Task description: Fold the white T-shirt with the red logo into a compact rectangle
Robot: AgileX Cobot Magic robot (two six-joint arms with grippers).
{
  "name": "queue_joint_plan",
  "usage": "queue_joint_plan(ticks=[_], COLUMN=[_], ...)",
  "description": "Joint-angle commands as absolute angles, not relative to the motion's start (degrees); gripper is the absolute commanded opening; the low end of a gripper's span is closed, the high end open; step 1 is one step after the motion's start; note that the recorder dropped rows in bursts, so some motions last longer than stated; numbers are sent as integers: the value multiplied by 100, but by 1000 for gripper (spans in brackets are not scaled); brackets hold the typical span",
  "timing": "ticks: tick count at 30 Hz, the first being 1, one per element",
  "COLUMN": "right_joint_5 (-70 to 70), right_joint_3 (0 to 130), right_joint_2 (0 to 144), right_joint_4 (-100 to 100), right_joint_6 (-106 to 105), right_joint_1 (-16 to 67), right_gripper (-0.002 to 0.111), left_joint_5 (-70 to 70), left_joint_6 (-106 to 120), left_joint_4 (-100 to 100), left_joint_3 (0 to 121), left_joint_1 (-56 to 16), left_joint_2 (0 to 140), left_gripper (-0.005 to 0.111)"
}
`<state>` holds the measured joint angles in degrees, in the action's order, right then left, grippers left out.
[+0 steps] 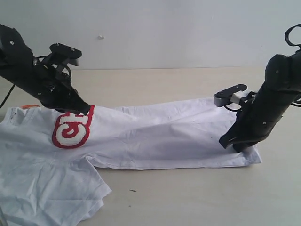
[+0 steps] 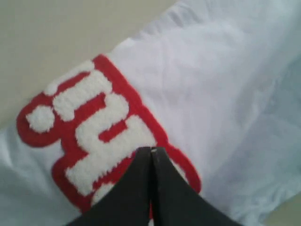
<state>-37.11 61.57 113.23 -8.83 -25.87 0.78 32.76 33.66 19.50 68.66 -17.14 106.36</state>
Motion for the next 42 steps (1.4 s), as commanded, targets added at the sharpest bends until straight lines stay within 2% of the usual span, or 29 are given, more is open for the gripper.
queue_joint_plan(ticks=[1, 10, 19, 28, 42], right_joint_5=[-3615, -1324, -2817, -2322, -2095], right_joint_3=[5993, 6120, 7895, 8728, 9016], right_joint_2=[10924, 10653, 12216, 13061, 13127], right_joint_4=[-685, -1081, -1094, -1094, -751], right_joint_6=[-2560, -2192, -2179, -2134, -1729], right_joint_1=[71, 71, 71, 71, 24], right_gripper=[0, 0, 0, 0, 0], left_joint_5=[3344, 2388, 1662, 1740, 2056], left_joint_6=[3404, 3068, 2800, 2919, 2976], left_joint_4=[1828, 1868, 1868, 1868, 1868], left_joint_3=[6624, 6414, 6462, 6676, 6751], left_joint_1=[-1377, -565, 10, 159, 125], left_joint_2=[10577, 11021, 11864, 12077, 11914], left_gripper=[0, 0, 0, 0, 0])
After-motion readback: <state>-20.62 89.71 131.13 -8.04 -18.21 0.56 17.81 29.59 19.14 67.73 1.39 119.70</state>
